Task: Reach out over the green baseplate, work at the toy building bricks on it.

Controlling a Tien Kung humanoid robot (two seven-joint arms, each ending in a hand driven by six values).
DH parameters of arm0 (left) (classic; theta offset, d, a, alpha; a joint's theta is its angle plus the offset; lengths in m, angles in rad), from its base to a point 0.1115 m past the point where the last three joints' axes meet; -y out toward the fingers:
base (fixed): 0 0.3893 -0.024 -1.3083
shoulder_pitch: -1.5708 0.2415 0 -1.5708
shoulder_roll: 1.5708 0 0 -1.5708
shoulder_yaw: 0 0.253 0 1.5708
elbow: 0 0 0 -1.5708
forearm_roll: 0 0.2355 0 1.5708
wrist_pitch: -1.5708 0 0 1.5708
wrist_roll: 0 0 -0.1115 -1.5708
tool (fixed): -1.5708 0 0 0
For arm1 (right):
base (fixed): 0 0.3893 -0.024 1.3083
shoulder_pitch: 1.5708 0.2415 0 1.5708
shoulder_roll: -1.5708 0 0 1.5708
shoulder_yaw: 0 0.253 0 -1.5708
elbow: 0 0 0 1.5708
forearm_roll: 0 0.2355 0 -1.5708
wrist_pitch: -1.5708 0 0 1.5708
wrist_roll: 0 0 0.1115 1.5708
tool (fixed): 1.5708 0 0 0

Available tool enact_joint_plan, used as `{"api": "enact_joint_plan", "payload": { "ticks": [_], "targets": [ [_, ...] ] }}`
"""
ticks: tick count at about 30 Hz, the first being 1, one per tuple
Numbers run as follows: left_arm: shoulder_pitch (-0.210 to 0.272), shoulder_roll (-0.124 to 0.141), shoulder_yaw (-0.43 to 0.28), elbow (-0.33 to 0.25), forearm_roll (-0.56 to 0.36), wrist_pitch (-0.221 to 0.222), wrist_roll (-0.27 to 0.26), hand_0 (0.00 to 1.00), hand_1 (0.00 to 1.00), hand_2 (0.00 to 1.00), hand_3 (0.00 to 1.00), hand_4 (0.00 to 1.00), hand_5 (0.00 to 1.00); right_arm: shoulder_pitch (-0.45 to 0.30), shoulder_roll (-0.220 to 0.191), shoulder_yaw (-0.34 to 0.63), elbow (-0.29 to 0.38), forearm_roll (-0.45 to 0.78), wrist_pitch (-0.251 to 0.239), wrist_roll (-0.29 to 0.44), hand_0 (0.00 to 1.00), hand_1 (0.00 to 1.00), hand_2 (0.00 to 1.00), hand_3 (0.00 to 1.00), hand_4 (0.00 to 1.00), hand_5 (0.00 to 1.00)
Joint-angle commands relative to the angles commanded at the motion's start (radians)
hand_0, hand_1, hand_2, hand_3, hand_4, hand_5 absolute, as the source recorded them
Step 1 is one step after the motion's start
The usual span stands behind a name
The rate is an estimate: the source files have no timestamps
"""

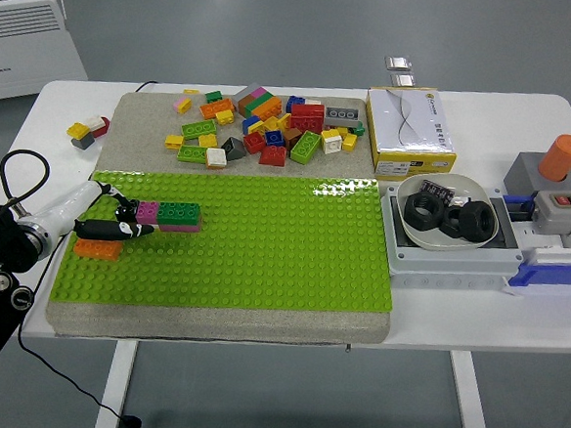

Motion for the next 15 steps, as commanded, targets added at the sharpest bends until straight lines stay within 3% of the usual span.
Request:
{"api": "enact_joint_plan", "payload": {
  "ticks": [15],
  "targets": [
    [0.004,-0.001,0.014,-0.003,-0.004,-0.001,-0.001,0.997,0.967,0.930,0.670,0.998,0.591,-0.004,0.002,-0.005,0.000,0.003,-0.001,-0.001,0.696,0.699,0.752,0.786,0.870,0.998]
  ]
}}
